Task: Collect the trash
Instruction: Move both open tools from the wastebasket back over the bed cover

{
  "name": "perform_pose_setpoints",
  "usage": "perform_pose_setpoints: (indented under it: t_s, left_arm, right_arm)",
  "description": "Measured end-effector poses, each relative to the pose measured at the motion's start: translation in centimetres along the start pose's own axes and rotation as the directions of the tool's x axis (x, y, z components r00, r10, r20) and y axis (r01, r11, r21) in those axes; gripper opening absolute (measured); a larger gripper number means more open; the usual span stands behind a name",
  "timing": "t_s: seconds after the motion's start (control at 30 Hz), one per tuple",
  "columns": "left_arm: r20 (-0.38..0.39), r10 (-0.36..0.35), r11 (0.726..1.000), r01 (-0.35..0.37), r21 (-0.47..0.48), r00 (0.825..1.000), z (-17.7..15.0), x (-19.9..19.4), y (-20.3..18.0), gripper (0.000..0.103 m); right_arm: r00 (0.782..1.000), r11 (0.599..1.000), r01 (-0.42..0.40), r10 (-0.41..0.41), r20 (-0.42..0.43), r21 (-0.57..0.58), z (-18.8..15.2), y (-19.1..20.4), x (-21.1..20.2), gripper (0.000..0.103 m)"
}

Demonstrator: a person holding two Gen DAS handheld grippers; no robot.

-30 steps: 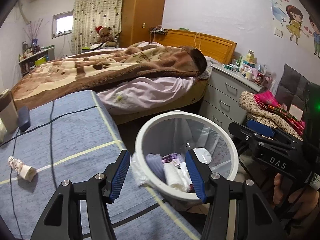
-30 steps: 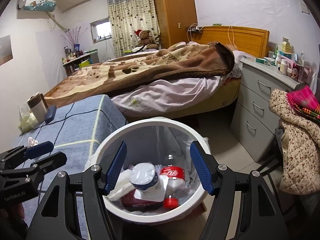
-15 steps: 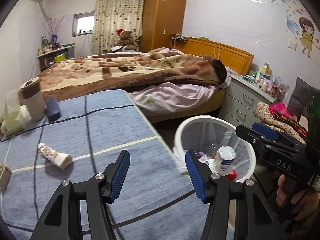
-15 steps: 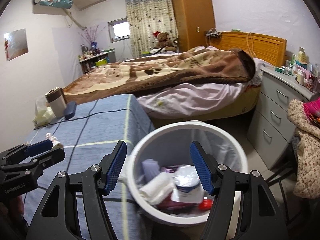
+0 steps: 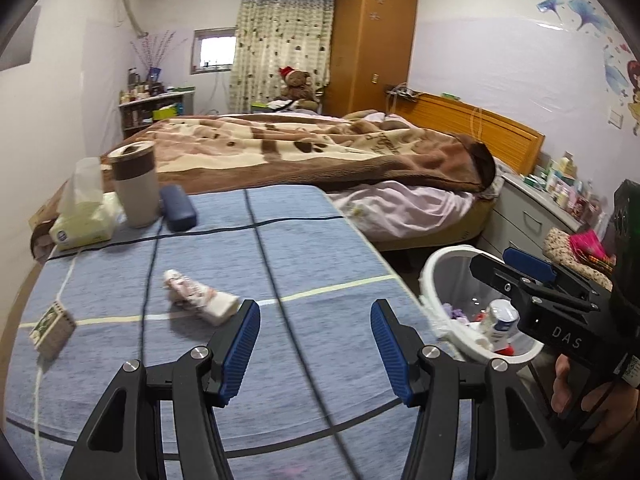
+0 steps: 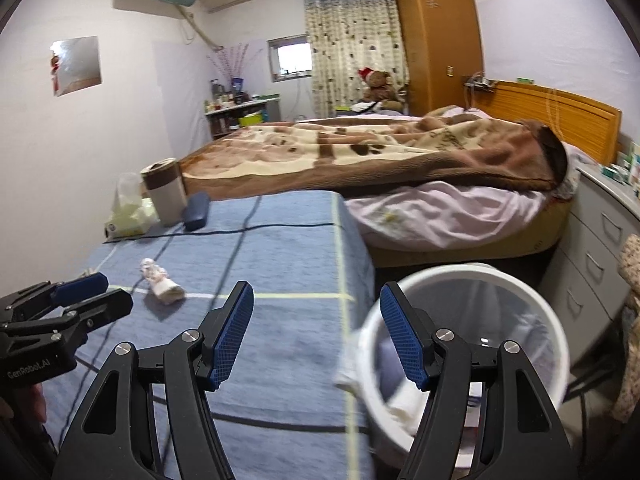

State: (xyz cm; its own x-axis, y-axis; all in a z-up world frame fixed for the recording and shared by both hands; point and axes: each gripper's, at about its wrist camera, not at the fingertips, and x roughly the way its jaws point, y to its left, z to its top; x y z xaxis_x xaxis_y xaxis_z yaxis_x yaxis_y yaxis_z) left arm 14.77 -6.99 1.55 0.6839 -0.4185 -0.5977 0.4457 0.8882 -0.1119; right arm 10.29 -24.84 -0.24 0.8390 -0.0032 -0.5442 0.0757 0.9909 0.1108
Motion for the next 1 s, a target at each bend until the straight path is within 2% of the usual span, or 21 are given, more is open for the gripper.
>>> perform_pose_setpoints:
  t_s: [0.4,0.7,1.0]
  left_arm:
    - [-0.011,0.11,0.99,-0.111,-0.082,0.994,-1.4,-0.9,8.2,0.058]
    - [-0.06,0.201,0.968,-0.208,-0.143,0.978,-3.1,-1.1,15.1,0.06]
    - [-0.089,0.287,0.933,-0.3,-0.2,0.954,-4.1,-1.6,21.7,0.061]
  right_arm:
    - [0.991,0.989,-0.126,0.121,-0.065,-0.078,0.4,6.3,3.8,0.067]
    - [0.971,0.97,-0.214,0.199,-0.132,-0.116,0.4,10.5,6.8,0.067]
    - [0.951,0.953,-0.262,0.229,-0.208,-0.15,0.1,13.6,9.9,0.067]
